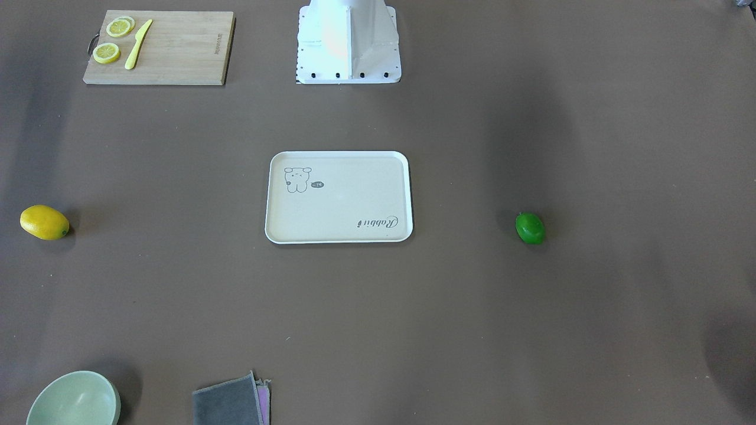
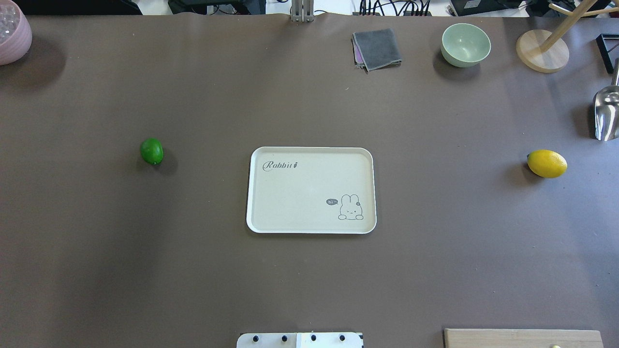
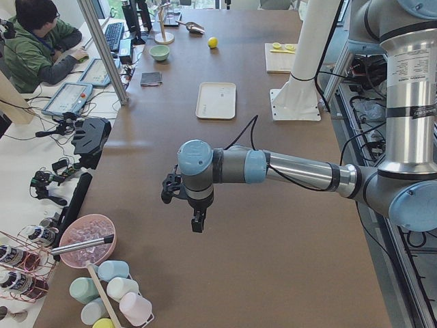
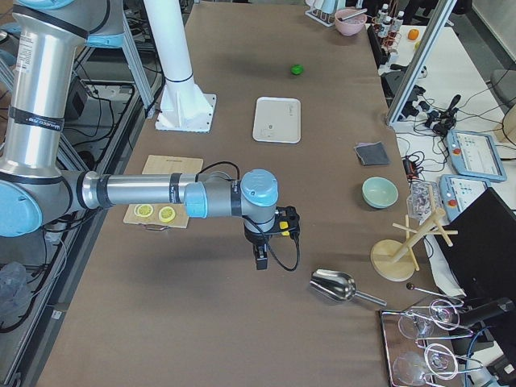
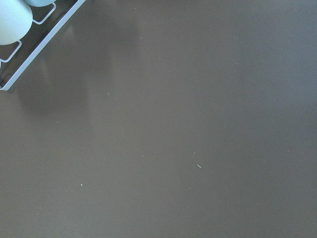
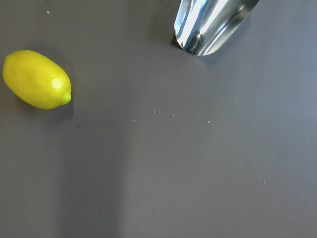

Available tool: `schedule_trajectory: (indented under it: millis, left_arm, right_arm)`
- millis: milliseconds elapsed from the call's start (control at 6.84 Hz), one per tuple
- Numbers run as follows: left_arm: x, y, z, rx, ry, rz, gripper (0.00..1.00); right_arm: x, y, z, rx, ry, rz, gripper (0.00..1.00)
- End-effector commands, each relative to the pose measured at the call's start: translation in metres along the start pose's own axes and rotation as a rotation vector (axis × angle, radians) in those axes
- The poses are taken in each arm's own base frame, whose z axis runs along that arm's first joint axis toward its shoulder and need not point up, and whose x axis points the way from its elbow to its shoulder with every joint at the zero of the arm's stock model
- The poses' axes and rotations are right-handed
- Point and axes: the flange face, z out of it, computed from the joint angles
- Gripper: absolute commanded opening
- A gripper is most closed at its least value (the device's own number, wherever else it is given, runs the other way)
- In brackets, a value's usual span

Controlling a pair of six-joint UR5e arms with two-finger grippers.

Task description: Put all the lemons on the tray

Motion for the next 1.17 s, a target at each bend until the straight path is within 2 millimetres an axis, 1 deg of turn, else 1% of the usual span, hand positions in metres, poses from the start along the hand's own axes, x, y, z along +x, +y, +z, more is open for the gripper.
schedule_trajectory:
  millis: [0,146,292,438,585,731,877,1023]
  left_arm:
    - [0.002,-0.001,0.001,-0.007,-0.003,0.000,0.98]
    - [0.003,0.000,-0.002,0.003,0.005,0.004,0.98]
    - [0.008,-0.001,-0.007,0.015,0.003,0.016,0.98]
    - [0.017,-0.002,-0.015,0.032,0.001,0.031,0.98]
    - [0.026,-0.003,-0.023,0.049,0.000,0.051,0.98]
    - [0.029,-0.007,-0.026,0.064,-0.005,0.065,0.98]
    - [0.035,-0.013,-0.035,0.124,-0.014,0.122,0.98]
    - [0.041,-0.018,-0.041,0.206,-0.028,0.203,0.98]
  right_arm:
    - [0.001,0.003,0.002,-0.005,-0.005,0.004,1.00]
    - [0.001,0.004,0.002,-0.006,-0.006,0.005,1.00]
    - [-0.006,0.001,-0.005,0.010,-0.013,-0.008,1.00]
    - [-0.025,-0.002,-0.022,0.045,-0.048,-0.039,1.00]
    - [-0.027,-0.005,-0.025,0.052,-0.052,-0.046,1.00]
    - [-0.032,-0.009,-0.031,0.065,-0.050,-0.058,1.00]
    - [-0.037,-0.015,-0.037,0.081,-0.046,-0.073,1.00]
    - [-0.049,-0.029,-0.053,0.117,-0.038,-0.096,1.00]
